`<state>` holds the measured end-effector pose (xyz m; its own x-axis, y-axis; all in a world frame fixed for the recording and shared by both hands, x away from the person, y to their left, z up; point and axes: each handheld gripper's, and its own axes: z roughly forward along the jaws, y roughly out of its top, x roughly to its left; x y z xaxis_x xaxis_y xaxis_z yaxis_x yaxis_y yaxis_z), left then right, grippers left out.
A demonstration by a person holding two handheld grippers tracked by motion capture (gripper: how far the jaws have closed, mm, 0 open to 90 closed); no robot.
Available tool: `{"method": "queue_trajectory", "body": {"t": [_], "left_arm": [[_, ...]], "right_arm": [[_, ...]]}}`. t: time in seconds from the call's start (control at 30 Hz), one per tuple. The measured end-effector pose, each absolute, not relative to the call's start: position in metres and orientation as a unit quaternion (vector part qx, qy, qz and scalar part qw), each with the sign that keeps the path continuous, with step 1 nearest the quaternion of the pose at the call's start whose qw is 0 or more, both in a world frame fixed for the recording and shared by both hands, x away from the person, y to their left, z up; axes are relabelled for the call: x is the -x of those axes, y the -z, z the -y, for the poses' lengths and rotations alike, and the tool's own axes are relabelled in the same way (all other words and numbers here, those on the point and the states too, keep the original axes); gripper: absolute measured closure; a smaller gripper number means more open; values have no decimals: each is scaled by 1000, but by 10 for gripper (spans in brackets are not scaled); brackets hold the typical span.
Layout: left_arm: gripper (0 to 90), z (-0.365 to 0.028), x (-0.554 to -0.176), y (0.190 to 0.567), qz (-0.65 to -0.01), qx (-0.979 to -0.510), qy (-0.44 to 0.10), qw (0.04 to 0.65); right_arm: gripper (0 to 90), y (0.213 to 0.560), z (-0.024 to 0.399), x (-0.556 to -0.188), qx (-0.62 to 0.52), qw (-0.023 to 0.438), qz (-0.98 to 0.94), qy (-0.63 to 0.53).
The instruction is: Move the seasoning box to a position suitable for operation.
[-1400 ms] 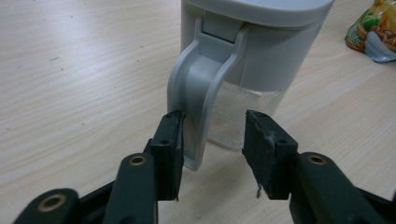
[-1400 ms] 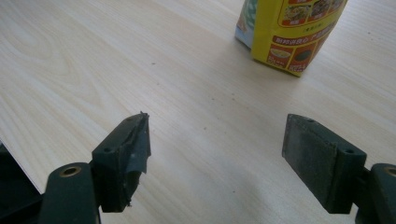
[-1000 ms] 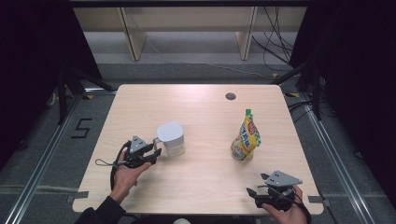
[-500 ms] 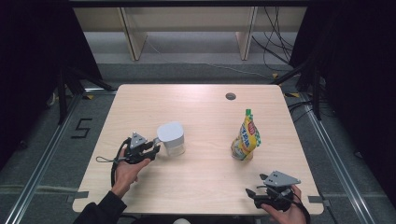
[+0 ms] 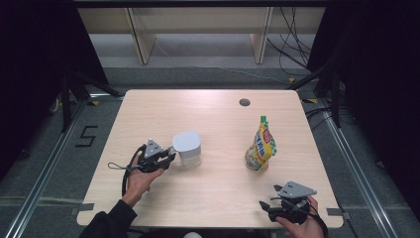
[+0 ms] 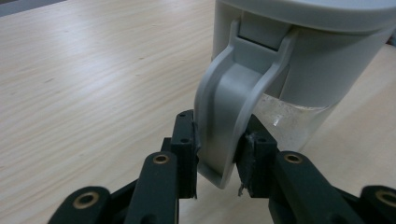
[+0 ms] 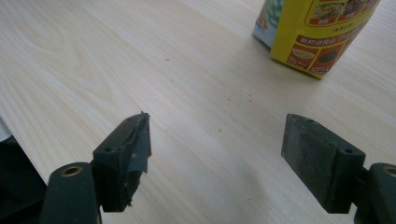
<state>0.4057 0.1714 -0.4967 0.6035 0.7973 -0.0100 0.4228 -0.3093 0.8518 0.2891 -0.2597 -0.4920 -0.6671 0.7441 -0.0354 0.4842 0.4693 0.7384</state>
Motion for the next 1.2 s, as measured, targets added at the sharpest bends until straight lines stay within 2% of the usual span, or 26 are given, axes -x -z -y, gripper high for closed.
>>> {"method": "queue_trajectory", "body": {"t": [0.1, 0.3, 0.33, 0.7, 0.83, 1.2], "left_arm": [[702, -161, -400, 497, -383, -775, -208, 458], [699, -159, -394, 496, -373, -782, -202, 457], [698, -164, -393, 494, -357, -801, -203, 435], [696, -151, -370, 495, -336, -808, -172, 453], [695, -150, -363, 494, -319, -818, -177, 444], [691, -146, -354, 494, -316, -818, -165, 452]], "right_arm": [[251, 492, 260, -289, -365, 180, -839, -362], [251, 492, 259, -288, -369, 176, -837, -363], [251, 492, 258, -288, -371, 174, -837, -364], [251, 494, 258, -289, -358, 174, -844, -360], [250, 494, 257, -288, -363, 173, -841, -361], [251, 495, 257, -289, -363, 165, -844, -358]]}}
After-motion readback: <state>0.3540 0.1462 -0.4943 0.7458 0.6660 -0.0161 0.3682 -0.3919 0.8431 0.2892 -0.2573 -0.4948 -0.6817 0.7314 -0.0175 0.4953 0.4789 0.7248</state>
